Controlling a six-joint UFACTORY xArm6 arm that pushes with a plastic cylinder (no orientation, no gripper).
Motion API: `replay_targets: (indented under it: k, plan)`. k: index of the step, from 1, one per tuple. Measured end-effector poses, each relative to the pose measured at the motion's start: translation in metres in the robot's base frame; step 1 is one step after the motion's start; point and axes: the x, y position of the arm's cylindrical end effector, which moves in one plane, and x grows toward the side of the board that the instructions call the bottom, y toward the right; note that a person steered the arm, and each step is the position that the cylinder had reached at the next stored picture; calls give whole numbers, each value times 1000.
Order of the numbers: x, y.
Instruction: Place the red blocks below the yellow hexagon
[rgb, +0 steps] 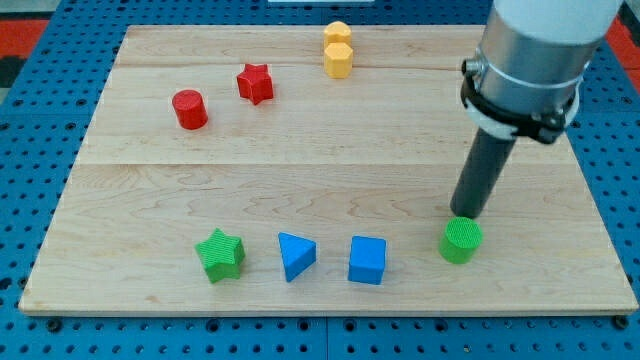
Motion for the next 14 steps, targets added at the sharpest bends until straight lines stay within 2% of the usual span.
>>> replay_targets:
  k: [1, 2, 3, 4, 5, 6, 7, 8, 9, 10, 11, 13, 14]
  plan:
    - [32, -11]
    - [4, -23]
    - [-21, -111]
    - [-27, -240]
    - [-76, -348]
    - [-131, -422]
    - [-178, -414]
    - [-151, -350]
    - [-139, -256]
    - [-133, -380]
    - [-183, -381]
    - [-216, -275]
    - [-231, -262]
